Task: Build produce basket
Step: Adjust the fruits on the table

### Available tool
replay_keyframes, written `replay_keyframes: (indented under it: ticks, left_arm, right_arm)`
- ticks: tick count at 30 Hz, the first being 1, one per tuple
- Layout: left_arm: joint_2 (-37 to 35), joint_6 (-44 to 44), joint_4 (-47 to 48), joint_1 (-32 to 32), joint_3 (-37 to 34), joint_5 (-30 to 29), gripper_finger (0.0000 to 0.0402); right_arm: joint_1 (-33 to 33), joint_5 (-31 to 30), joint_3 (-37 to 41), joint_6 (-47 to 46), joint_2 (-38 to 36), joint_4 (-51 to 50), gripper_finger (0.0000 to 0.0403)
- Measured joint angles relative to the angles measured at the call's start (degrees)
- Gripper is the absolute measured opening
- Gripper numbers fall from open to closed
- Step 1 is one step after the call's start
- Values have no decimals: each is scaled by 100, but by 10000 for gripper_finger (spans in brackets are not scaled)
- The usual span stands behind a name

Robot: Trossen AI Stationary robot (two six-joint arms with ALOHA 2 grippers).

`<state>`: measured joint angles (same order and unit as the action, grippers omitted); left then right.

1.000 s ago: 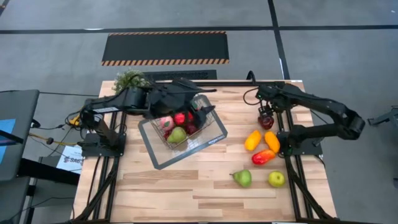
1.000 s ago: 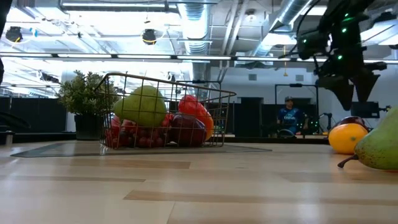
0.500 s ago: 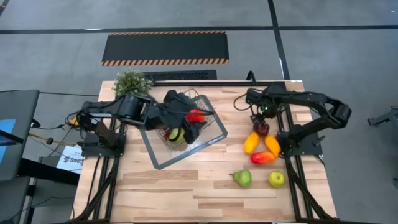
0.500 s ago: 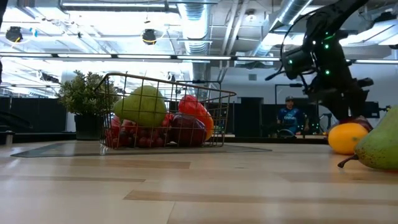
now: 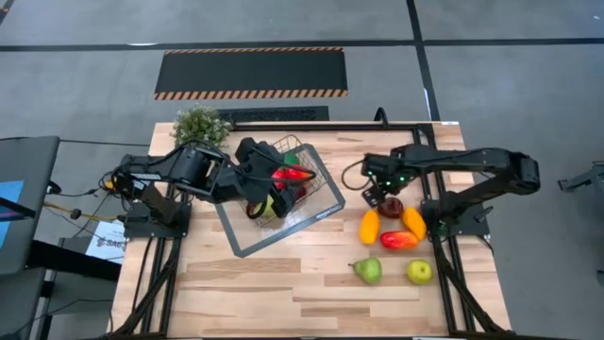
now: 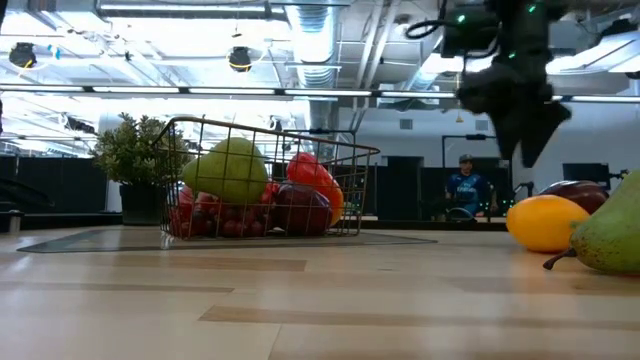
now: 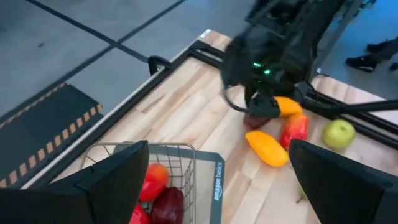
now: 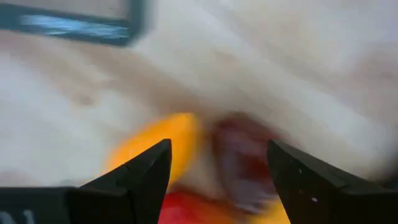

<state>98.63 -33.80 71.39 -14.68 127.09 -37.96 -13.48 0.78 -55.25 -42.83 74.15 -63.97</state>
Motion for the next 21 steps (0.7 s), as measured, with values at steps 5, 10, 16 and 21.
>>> replay_keyframes:
  ticks: [5, 10, 16, 21]
  left_arm:
    - [0, -9, -21, 0, 0, -235, 373]
    - [0, -47, -39, 4, 0, -352, 373]
    - [0, -140, -59, 14, 0, -746, 373]
    - [2, -135, -47, 70, 0, -782, 373]
  right_arm:
    - [555, -715, -362, -886, -259, -1528, 283]
    - [1325, -861, -18, -2018, -340, -2647, 283]
    - [1694, -880, 733, -2922, -383, -2563, 283]
    - [1686, -843, 929, -2830, -229, -2019, 274]
